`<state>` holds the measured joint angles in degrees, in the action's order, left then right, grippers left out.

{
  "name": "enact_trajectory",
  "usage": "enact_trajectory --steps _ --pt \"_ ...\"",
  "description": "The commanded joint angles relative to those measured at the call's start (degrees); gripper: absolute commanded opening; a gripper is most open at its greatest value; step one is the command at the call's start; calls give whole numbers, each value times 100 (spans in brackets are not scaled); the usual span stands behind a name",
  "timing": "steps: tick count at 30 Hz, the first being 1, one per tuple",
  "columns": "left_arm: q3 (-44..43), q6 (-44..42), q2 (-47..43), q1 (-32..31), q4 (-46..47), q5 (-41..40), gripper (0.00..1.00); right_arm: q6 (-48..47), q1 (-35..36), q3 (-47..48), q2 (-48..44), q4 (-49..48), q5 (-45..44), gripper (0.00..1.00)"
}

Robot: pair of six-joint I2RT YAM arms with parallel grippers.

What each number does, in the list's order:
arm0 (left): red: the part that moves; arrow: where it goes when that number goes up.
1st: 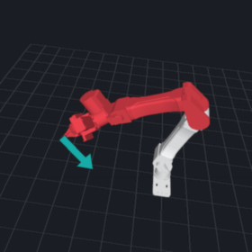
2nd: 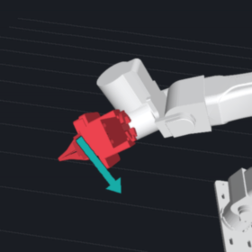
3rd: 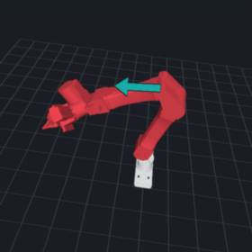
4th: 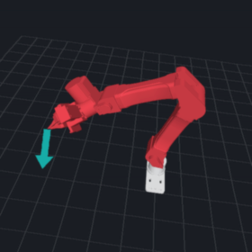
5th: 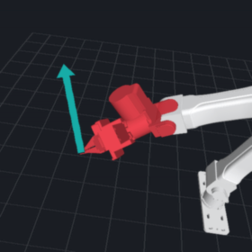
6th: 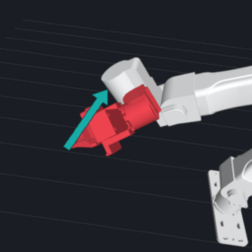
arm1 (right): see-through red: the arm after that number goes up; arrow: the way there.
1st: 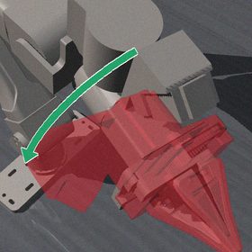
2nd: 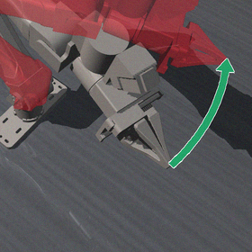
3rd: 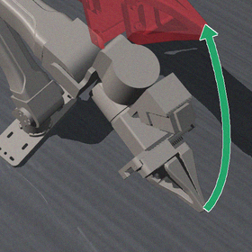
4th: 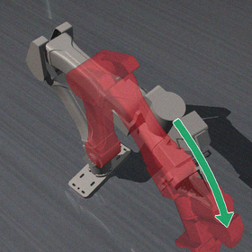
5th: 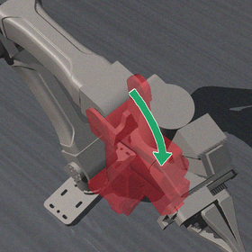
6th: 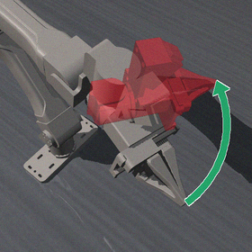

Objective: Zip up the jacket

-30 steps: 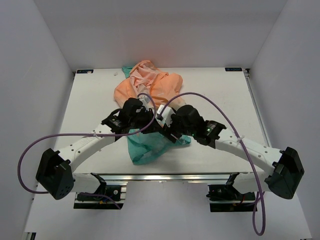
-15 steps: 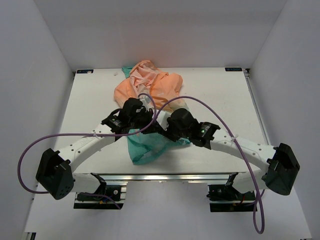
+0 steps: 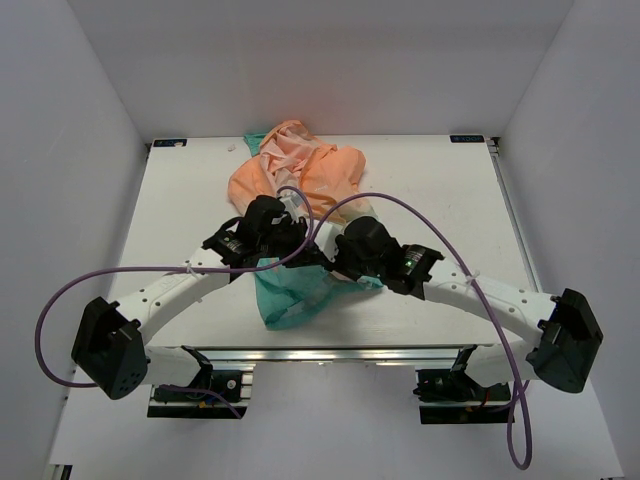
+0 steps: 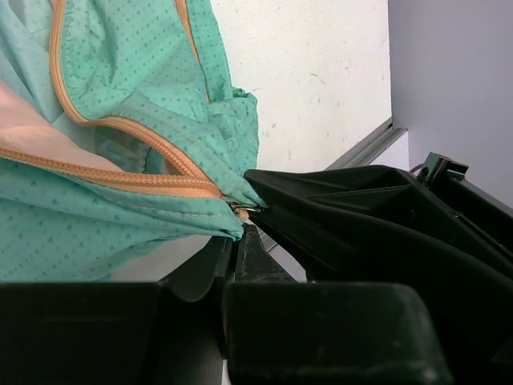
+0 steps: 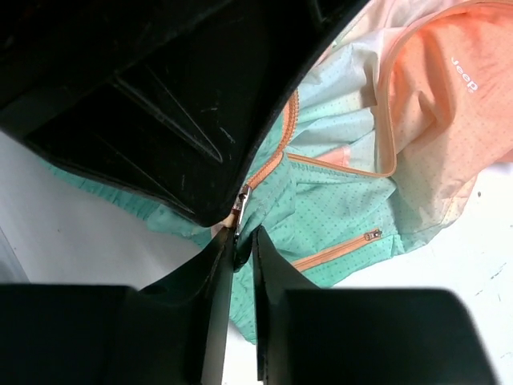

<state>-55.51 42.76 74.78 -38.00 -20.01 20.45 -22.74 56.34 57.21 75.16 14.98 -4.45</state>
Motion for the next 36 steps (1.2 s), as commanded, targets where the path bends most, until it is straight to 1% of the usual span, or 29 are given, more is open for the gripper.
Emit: enact_trajectory --steps 1,2,3,4,8,9,17,20,22,23,25,27,30,32,33,36 --pt "-13 -215 -87 -6 -64 73 0 -11 44 44 -273 -444 312 20" --pt "-4 -242 -95 -6 -99 47 0 -28 44 53 -273 -400 365 21" --pt "-4 -277 -96 -6 -160 38 0 -29 44 79 -265 -356 383 26" --pt "-4 -321 -104 -6 -205 21 0 -37 35 97 -256 -277 401 28" --pt "13 -418 -122 -6 -275 56 0 -20 35 106 -203 -250 690 29" --pt "5 -427 -122 3 -275 56 0 -11 44 115 -168 -242 717 32" --pt "13 -541 -131 -6 -231 117 0 -11 44 194 -150 -145 858 32" --pt "13 -576 -157 -6 -214 170 0 33 44 185 -124 -162 727 31" --pt "13 -576 -166 -6 -223 153 0 51 44 185 -80 -136 665 42" --pt "13 -576 -183 3 -223 135 0 59 44 194 -71 -119 656 52" --pt "13 -567 -183 -6 -223 144 0 59 44 194 -97 -48 647 57" --pt "5 -559 -183 -6 -205 152 0 103 44 159 -159 -66 603 59" --pt "5 -559 -166 -6 -170 196 0 103 44 80 -247 -179 480 57" --pt "5 -559 -157 -6 -161 223 0 112 44 71 -247 -233 454 51" --pt "5 -567 -157 -6 -161 240 0 130 44 71 -247 -259 306 46" --pt "-4 -585 -175 3 -161 249 0 112 44 80 -221 -329 225 43"
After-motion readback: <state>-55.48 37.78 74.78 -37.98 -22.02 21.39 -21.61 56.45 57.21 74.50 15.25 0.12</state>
